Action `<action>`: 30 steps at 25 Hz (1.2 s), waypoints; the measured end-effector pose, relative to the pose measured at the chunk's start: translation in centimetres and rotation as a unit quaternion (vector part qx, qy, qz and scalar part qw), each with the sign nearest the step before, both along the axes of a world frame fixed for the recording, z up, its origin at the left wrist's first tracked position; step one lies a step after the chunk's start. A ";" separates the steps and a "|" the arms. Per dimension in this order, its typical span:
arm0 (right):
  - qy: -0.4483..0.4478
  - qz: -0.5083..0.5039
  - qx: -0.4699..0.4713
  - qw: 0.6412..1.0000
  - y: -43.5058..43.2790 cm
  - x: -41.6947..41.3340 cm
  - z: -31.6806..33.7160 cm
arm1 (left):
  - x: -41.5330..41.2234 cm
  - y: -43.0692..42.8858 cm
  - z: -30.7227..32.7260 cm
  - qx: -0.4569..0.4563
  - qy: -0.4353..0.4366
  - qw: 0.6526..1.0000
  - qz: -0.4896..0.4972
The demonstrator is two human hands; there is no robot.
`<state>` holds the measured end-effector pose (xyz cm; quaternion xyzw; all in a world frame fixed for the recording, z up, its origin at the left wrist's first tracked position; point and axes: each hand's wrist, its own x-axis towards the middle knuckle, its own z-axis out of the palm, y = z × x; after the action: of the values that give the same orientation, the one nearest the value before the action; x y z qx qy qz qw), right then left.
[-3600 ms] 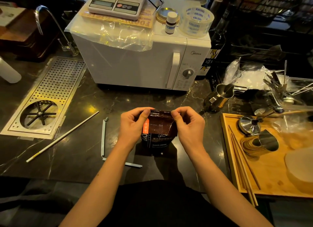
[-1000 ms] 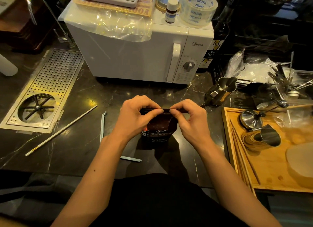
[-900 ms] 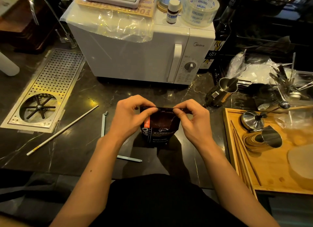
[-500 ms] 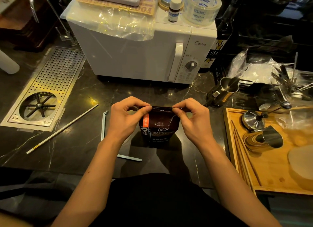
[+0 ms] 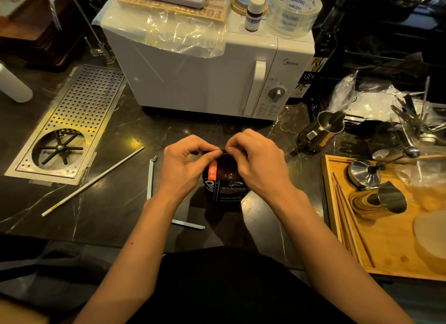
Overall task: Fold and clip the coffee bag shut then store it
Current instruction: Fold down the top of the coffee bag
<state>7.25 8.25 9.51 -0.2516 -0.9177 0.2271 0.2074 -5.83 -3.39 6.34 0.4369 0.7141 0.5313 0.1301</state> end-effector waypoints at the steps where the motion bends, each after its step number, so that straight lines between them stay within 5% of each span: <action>1: -0.002 -0.009 0.022 1.000 -0.2 0.0 -0.1 | 0.1 0.1 -0.1 0.002 0.005 1.000 -0.003; 10: 0.024 -0.059 0.036 0.997 0.4 1.6 -0.7 | -0.1 0.0 -0.2 0.003 0.005 1.000 0.015; 19: 0.105 -0.061 -0.071 0.990 0.9 2.8 -1.5 | -0.4 -0.3 0.0 -0.007 0.002 1.000 0.005; 25: 0.139 -0.074 -0.120 0.980 1.0 2.7 -1.5 | 0.4 0.1 -0.5 0.036 -0.205 0.974 0.086; 30: 0.168 -0.126 -0.203 0.956 0.7 3.5 -1.7 | -0.2 -0.3 -0.6 0.025 -0.221 0.975 0.021</action>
<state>10.78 8.94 7.83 -0.3600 -0.7650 0.4198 0.3302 -5.98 -3.66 5.72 0.2967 0.6630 0.6352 0.2625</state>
